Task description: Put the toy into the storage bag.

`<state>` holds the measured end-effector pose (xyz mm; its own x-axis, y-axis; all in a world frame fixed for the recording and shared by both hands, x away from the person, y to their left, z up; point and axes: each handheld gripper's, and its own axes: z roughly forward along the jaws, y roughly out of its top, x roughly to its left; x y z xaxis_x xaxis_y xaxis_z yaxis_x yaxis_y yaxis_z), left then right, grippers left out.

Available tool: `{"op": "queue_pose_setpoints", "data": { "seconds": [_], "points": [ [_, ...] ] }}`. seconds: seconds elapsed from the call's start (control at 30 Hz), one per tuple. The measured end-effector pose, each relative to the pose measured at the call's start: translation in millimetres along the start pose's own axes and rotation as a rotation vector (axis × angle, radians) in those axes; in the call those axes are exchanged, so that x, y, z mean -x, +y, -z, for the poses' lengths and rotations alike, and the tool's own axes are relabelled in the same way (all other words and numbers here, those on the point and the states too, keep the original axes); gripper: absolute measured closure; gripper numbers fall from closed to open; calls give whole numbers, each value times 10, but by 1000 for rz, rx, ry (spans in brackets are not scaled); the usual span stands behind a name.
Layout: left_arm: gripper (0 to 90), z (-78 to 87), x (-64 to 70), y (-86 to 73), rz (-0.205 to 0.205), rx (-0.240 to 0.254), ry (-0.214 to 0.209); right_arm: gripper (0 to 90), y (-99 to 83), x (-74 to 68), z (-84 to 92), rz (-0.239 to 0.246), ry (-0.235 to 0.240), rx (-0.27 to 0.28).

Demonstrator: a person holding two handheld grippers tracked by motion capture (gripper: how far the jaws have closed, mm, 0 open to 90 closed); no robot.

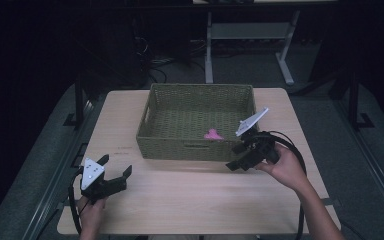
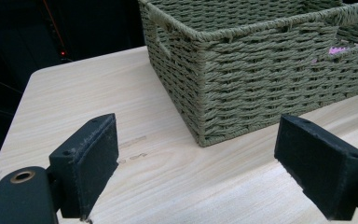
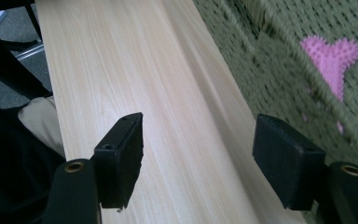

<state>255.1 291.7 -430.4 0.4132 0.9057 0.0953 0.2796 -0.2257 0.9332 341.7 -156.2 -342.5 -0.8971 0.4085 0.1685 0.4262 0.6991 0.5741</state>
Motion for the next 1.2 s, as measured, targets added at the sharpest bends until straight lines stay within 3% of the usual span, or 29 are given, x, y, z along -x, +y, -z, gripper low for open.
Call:
{"op": "queue_pose_setpoints", "data": {
  "seconds": [0.73,1.2],
  "points": [
    [130,2,8,0,-1,1,3,317,-440,-31,-59,-50,-28,0],
    [130,-2,13,-2,-2,1,3,305,-818,-51,-105,-81,-42,-7]
  ]
}}
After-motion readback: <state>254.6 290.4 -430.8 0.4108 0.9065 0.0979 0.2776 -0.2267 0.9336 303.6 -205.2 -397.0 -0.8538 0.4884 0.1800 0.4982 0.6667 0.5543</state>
